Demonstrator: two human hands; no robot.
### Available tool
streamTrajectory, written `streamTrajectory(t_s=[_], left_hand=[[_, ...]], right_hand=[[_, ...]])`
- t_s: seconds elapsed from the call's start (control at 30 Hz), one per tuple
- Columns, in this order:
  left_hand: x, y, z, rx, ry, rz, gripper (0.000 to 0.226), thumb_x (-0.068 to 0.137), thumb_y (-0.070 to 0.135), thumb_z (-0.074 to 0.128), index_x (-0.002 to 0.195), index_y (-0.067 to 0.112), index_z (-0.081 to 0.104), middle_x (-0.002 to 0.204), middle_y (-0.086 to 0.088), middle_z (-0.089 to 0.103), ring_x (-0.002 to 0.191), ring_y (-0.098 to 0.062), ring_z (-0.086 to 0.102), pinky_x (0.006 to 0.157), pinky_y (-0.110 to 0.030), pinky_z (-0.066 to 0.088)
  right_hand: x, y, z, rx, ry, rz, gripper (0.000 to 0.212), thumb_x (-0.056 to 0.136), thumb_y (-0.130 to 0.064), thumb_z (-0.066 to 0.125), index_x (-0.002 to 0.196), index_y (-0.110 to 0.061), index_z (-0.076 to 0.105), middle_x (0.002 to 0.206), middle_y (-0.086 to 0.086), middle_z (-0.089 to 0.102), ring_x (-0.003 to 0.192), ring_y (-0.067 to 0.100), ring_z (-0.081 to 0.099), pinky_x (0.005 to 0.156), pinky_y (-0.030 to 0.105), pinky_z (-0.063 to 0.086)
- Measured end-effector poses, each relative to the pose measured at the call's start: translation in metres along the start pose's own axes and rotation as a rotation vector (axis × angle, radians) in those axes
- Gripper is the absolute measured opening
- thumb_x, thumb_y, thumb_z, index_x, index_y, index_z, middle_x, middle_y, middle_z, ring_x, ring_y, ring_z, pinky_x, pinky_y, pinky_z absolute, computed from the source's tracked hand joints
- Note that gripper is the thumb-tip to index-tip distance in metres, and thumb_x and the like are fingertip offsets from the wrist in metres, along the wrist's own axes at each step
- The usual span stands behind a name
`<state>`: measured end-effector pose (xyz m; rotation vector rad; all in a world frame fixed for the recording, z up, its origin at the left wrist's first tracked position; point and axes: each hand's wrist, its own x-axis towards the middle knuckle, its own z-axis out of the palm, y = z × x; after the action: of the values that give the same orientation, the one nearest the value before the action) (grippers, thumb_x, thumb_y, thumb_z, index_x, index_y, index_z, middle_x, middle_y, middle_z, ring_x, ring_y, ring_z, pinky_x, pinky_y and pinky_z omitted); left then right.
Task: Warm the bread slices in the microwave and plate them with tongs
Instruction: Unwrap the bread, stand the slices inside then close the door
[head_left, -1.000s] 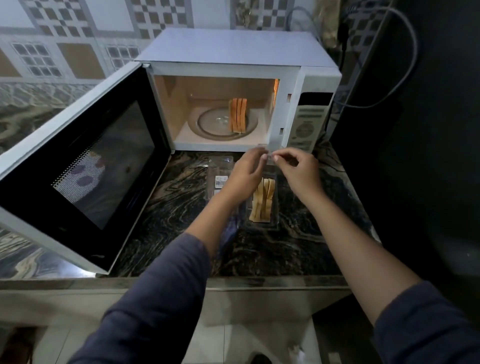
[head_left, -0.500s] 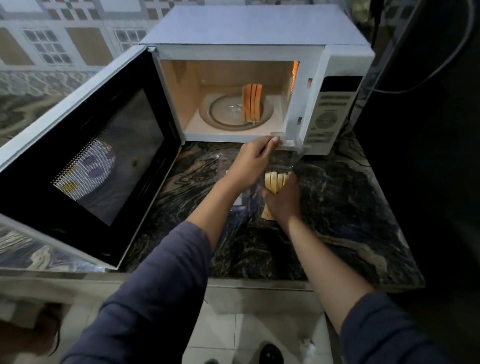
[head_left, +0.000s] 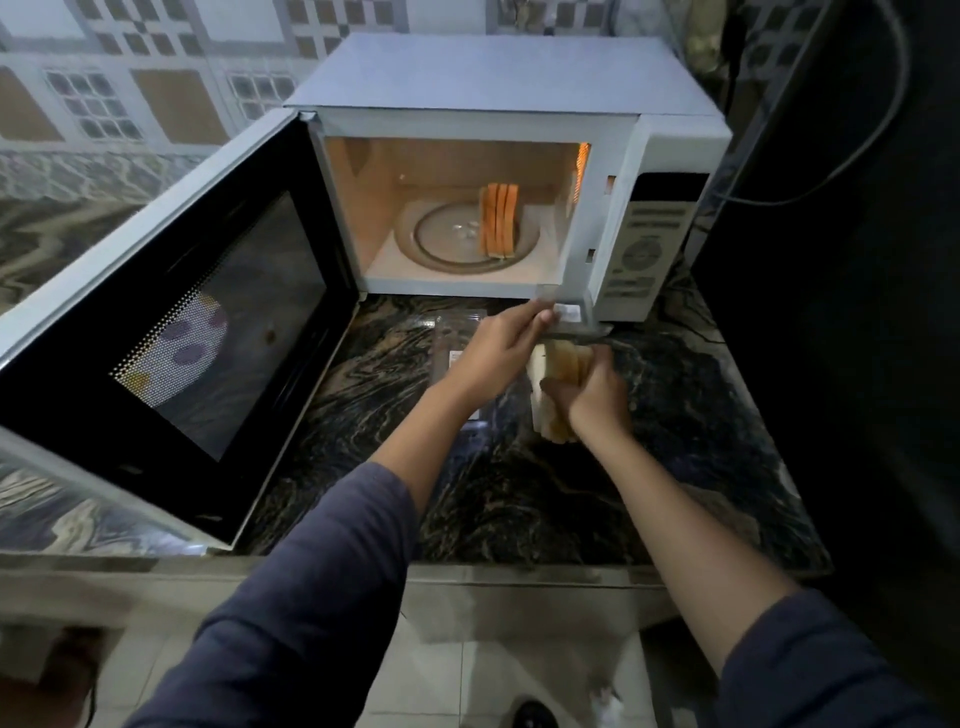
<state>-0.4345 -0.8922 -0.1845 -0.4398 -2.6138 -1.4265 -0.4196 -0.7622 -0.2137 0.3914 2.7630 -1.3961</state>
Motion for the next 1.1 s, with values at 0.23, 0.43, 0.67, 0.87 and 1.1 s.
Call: streamTrajectory(t_s=[0.23,0.43,0.67,0.87,1.1], left_hand=[[-0.016,-0.006,0.007,0.036,-0.062,0.077,0.040,0.099,0.026,0.040,0.134,0.008,0.048,0.143,-0.010,0.044,0.138,-0.014,0.032,0.112,-0.023,0.027],[-0.038,-0.017,0.022,0.127,-0.027,0.231,0.032,0.098,0.017,0.043,0.118,0.000,0.061,0.136,-0.014,0.051,0.134,-0.023,0.039,0.109,-0.013,0.022],[-0.070,-0.036,0.054,0.296,-0.033,0.350,0.053,0.100,0.032,0.030,0.111,-0.008,0.062,0.128,-0.027,0.054,0.126,-0.040,0.044,0.107,-0.032,0.033],[-0.095,-0.059,0.084,0.383,-0.140,0.228,0.042,0.092,0.019,0.039,0.115,-0.010,0.059,0.137,-0.029,0.045,0.132,-0.040,0.037,0.104,-0.049,0.037],[-0.091,-0.044,0.088,0.348,-0.032,0.123,0.035,0.093,0.013,0.046,0.121,-0.006,0.056,0.131,-0.023,0.050,0.125,-0.033,0.043,0.104,-0.039,0.040]], right_hand=[[-0.037,0.035,-0.030,0.013,0.126,-0.092,0.055,0.073,-0.024,0.072,0.122,-0.021,0.047,0.106,0.004,0.060,0.095,0.026,0.060,0.070,0.025,0.040],[-0.058,0.070,-0.040,0.072,0.219,-0.006,0.060,0.074,-0.030,0.074,0.127,-0.022,0.045,0.116,0.008,0.057,0.099,0.024,0.057,0.070,0.026,0.040],[-0.060,0.084,-0.041,0.233,0.292,0.087,0.060,0.078,-0.025,0.073,0.129,-0.017,0.043,0.120,0.010,0.057,0.105,0.027,0.057,0.079,0.032,0.047],[-0.048,0.079,-0.044,0.268,0.352,0.076,0.060,0.078,-0.029,0.072,0.129,-0.014,0.043,0.119,0.011,0.060,0.104,0.028,0.059,0.075,0.031,0.047],[-0.027,0.048,-0.061,0.256,0.357,-0.086,0.062,0.079,-0.030,0.071,0.132,-0.018,0.041,0.124,0.010,0.056,0.108,0.026,0.056,0.079,0.030,0.045]])
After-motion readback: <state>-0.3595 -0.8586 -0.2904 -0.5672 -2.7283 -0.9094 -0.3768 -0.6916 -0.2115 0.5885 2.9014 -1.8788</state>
